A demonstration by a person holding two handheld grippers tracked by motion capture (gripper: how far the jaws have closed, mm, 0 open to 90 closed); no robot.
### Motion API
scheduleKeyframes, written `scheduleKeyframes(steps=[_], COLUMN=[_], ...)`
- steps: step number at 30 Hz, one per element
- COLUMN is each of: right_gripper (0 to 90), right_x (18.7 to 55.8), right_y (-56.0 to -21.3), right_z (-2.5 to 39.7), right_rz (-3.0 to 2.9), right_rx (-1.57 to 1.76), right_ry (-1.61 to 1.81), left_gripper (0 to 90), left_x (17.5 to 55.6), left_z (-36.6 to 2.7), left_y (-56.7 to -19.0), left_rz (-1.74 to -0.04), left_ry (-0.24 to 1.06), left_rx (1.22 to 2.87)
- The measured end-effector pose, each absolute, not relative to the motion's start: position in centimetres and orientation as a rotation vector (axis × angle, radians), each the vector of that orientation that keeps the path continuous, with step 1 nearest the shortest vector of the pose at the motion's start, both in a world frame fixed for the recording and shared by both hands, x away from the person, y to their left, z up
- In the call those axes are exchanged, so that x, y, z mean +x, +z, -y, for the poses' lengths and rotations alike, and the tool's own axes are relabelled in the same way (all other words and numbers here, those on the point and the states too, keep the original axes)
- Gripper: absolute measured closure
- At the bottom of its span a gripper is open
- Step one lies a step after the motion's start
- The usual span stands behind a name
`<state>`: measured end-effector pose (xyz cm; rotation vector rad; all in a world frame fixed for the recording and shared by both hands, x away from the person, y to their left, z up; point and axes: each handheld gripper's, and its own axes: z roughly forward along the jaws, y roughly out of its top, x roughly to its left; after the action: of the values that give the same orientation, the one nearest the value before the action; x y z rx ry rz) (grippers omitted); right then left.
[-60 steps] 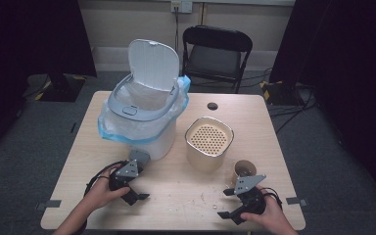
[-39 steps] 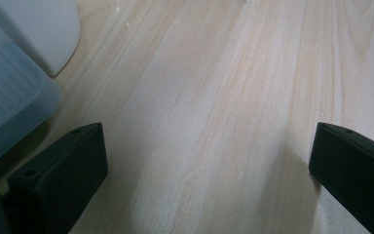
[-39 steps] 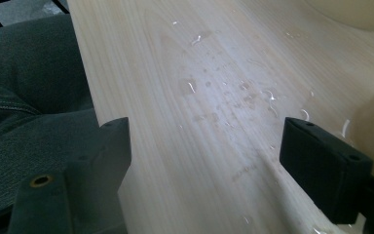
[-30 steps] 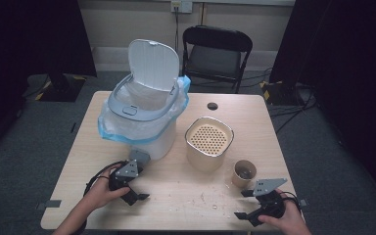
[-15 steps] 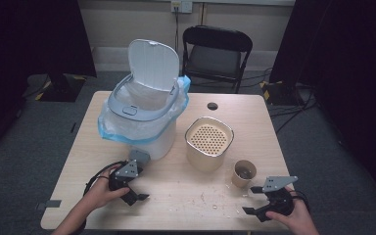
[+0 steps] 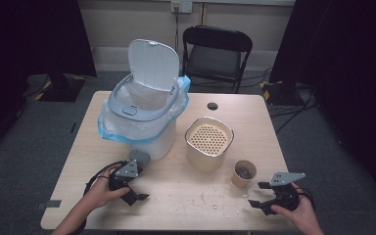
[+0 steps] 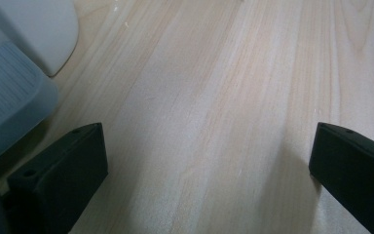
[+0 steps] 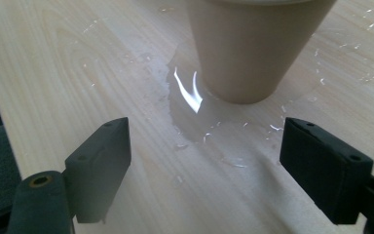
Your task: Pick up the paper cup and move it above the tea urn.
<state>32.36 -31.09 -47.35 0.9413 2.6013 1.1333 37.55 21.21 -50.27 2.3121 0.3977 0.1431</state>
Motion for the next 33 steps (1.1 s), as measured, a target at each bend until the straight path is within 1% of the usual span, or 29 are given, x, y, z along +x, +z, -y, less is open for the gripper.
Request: scheduleKeyframes(steps=[15, 22, 28, 33], right_gripper=[17.6, 14.3, 15.3, 18.7], right_x=[34.1, 34.9, 35.5, 36.0], right_y=[-47.6, -47.6, -47.7, -48.0], right_z=[30.9, 30.6, 30.0, 29.6], right_rz=[-2.528, -2.488, -2.488, -2.485], right_rx=[0.974, 0.982, 0.951, 0.941], right_ry=[1.174, 1.267, 1.256, 1.261], left_gripper=[0.0, 0.0, 0.0, 0.0], left_x=[37.6, 37.6, 37.6, 37.6], left_z=[-21.2, -21.2, -21.2, -21.2], left_y=[-50.3, -50.3, -50.3, -50.3], left_rz=[-0.397, -0.398, -0.398, -0.398], left_ry=[0.143, 0.143, 0.143, 0.142], left_rx=[2.309, 2.314, 2.312, 2.313])
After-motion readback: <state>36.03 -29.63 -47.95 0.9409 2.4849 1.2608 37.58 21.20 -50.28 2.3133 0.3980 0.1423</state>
